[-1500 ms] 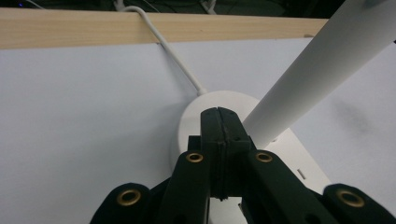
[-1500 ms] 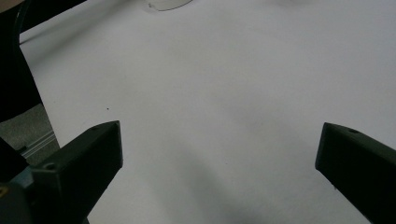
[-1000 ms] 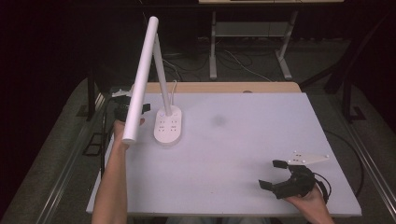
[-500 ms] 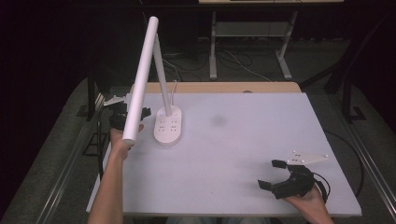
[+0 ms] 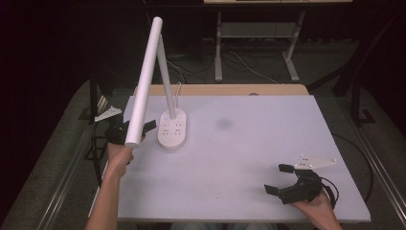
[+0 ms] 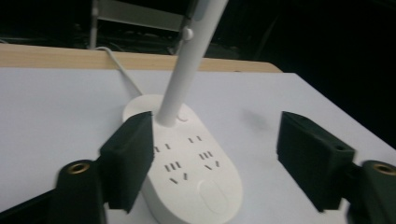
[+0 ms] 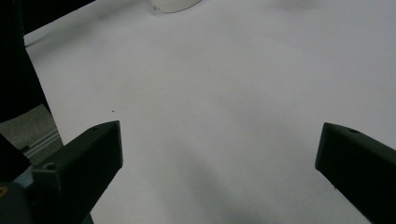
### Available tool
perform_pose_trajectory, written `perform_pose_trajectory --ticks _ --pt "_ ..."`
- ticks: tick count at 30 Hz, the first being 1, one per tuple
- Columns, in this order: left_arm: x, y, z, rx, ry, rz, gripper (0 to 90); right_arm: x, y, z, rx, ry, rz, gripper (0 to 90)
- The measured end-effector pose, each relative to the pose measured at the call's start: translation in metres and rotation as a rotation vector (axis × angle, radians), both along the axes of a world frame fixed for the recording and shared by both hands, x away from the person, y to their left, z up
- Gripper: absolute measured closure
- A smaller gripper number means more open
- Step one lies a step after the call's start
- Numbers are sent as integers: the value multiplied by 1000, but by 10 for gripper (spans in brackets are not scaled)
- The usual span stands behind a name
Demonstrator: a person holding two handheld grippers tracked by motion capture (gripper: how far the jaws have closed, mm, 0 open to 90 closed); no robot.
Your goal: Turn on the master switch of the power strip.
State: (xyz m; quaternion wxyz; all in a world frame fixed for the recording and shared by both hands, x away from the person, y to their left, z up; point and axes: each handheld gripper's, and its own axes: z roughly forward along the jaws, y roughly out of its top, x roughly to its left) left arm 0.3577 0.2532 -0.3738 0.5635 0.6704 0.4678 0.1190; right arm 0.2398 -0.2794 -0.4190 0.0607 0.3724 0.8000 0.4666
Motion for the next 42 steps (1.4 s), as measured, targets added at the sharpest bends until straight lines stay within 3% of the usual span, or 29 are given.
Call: perform_pose_trajectory --ticks 4,8,18,26,42 --pt "-10 -2 2 -13 4 -25 113 1 0 -1 -1 3 -3 0" --pt "-21 -7 0 10 19 -62 0 1 1 -1 -3 3 -1 0" --pt "-43 -24 -12 42 21 -108 0 1 1 -1 0 4 -1 0" --pt "-61 -46 -19 101 12 -198 0 0 1 0 -1 -1 1 0" --pt "-93 -62 -34 143 42 -326 0 0 1 0 1 9 3 0"
